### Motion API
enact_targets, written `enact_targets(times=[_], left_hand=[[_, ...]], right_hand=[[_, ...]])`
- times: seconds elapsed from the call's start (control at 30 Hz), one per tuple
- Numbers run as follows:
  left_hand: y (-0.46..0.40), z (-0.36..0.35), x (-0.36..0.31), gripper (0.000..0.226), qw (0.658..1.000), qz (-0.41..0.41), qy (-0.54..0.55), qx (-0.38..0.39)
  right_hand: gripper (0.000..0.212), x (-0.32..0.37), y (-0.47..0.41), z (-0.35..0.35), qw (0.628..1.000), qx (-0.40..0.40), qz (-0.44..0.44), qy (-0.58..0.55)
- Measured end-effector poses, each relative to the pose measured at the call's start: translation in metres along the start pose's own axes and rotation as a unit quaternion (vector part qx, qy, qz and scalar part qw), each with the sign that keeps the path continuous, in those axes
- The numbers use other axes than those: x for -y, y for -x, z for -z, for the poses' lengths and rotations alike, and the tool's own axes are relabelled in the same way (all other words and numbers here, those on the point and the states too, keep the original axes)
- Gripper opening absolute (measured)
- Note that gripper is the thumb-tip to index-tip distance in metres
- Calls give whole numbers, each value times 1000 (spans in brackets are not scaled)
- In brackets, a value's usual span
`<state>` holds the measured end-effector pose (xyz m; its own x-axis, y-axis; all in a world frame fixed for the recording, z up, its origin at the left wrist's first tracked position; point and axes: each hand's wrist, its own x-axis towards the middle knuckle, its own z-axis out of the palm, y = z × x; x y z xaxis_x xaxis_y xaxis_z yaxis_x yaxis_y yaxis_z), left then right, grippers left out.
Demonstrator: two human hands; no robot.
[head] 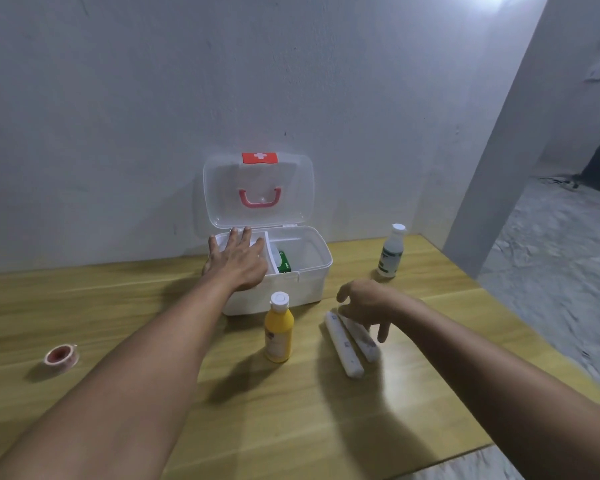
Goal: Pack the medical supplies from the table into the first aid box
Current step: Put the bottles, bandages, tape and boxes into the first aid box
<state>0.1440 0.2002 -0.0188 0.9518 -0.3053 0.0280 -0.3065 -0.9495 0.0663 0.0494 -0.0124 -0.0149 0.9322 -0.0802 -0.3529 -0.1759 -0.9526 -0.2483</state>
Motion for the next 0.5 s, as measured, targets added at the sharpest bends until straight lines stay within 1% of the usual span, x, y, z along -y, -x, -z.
enact_targets(times=[0.07, 0.1, 0.13, 0.17, 0.23, 0.27, 0.3, 0.33, 0.37, 0.43, 0.5], left_hand=[[0, 0, 0, 54, 1000, 1, 2, 0], [0, 0, 1, 54, 1000, 1, 4, -1], [0, 0, 1, 54, 1000, 1, 4, -2], [0, -1, 1, 54, 1000, 0, 4, -3], [0, -2, 1, 54, 1000, -1, 2, -4], [-1, -2, 1, 54, 1000, -2, 2, -4], [-1, -3, 2, 54, 1000, -1, 1, -4], [-1, -3, 1, 54, 1000, -1, 2, -3], [-1, -3, 1, 54, 1000, -1, 2, -2], [0, -2, 0, 54, 1000, -2, 1, -4], [0, -2, -1, 55, 1000, -3, 0, -8]], right_hand=[[33, 1, -3, 0, 1000, -9, -14, -14], [32, 0, -5, 2, 999, -36, -26, -15], [29, -2, -7, 7, 996, -82, -40, -8], [24, -6, -10, 13, 988, -146, -53, 4], [14, -14, -15, 29, 956, -284, -75, 24], [16, -19, -17, 39, 938, -337, -81, 30], [21, -25, -20, 47, 924, -371, -85, 35], [25, -30, -24, 55, 917, -386, -88, 41], [29, -36, -28, 60, 919, -381, -90, 48], [39, -48, -39, 66, 939, -328, -84, 57], [40, -57, -45, 69, 954, -289, -67, 49]])
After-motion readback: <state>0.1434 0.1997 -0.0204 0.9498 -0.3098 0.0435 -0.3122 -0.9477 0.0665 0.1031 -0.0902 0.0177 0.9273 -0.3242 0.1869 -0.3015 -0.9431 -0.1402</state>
